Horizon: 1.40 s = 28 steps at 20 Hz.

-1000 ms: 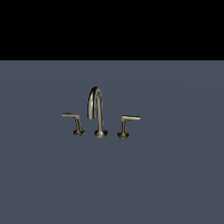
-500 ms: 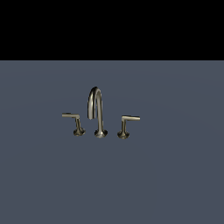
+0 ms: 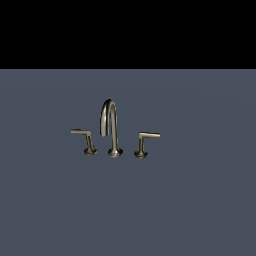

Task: Turn on the faucet by rotating a designated handle.

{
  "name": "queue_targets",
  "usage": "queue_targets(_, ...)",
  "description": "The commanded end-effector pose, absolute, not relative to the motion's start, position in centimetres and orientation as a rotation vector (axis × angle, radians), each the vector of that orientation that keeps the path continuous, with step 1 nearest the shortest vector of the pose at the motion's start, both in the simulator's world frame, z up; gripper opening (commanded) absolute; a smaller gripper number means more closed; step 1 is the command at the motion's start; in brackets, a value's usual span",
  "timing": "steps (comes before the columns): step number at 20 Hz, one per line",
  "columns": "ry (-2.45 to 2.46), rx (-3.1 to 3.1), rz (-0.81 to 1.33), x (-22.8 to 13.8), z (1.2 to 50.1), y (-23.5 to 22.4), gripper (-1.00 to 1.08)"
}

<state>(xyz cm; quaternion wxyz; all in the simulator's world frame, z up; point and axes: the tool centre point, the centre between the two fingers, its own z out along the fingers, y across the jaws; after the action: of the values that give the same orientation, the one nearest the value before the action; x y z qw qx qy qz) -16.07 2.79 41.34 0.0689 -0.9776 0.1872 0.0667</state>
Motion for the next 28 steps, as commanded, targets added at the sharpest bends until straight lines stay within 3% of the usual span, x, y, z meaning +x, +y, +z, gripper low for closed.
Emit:
queue_targets(1,0.653,-2.913,0.216,-14.5,40.2,3.6,-1.00)
queue_targets(28,1.668,-2.538,0.274,-1.6,23.5,12.4,-1.00)
